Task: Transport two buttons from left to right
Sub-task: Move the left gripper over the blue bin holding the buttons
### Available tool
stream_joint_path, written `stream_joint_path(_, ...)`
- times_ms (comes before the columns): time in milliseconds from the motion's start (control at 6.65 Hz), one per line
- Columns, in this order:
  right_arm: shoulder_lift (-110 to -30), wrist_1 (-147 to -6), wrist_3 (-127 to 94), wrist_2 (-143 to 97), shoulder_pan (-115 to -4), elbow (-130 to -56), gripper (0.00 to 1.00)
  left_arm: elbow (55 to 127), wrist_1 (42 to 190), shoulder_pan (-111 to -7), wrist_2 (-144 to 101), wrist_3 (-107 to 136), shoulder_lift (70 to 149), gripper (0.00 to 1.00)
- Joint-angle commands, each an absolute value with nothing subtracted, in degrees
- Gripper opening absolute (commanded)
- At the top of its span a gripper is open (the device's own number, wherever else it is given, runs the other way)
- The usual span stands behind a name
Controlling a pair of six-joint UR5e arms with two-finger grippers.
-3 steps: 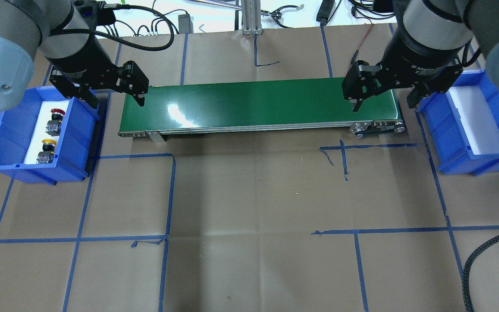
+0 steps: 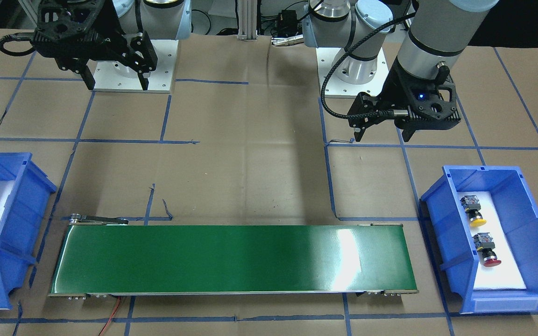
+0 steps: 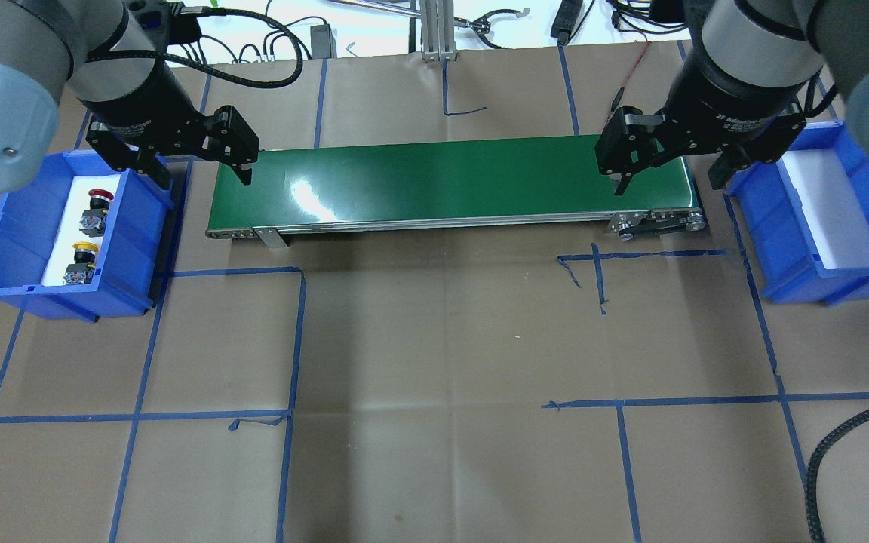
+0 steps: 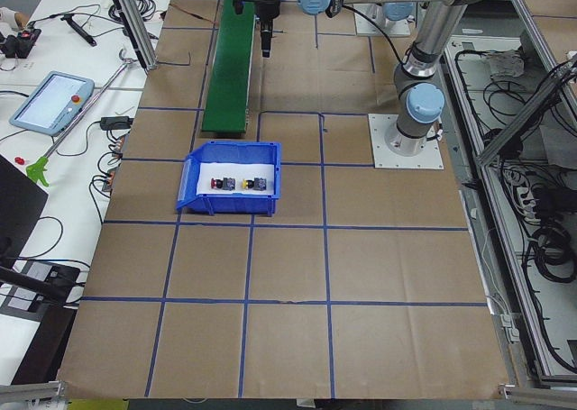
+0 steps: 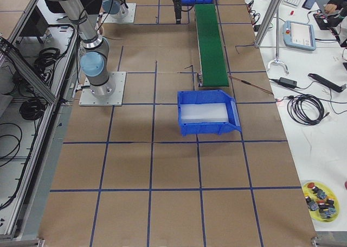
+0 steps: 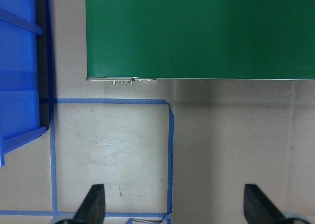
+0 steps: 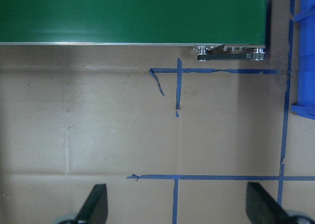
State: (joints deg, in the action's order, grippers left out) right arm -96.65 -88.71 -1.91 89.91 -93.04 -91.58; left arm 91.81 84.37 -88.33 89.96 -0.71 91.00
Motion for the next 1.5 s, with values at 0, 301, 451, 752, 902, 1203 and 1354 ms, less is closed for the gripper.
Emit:
stream_joint_path(0, -96.59, -88.68, -1.93, 89.91, -92.99, -91.58, 1.0, 91.84, 84.37, -88.33, 90.0, -0.7, 90.97, 1.0)
stream_joint_path(301, -96.5, -88.59, -1.93, 89.91, -92.99, -91.58, 1.0, 92.02, 85.08, -88.33, 90.09, -0.96, 90.97, 1.0)
stream_joint_path(451, -96.5, -88.51, -2.02, 89.83, -92.99, -91.58, 1.0, 91.76, 85.08, -88.24, 90.26, -1.23, 90.62, 1.0)
stream_joint_path(752, -96.42, -88.59, -2.02, 89.47, -92.99, -91.58, 1.0, 92.11, 85.17, -85.36, 90.96, -7.0, 89.74, 1.0)
stream_joint_path(902, -96.42, -88.51, -2.11, 89.39, -92.99, -91.58, 1.0, 92.37, 85.08, -81.51, 90.97, -10.34, 89.56, 1.0)
stream_joint_path(1203, -96.42, -88.51, -2.11, 89.38, -92.99, -91.67, 1.0, 92.55, 84.64, -70.73, 90.71, -21.83, 89.56, 1.0)
stream_joint_path(1354, -96.42, -88.51, -2.11, 89.38, -92.99, -91.67, 1.0, 92.55, 84.2, -65.27, 90.62, -27.37, 90.34, 1.0)
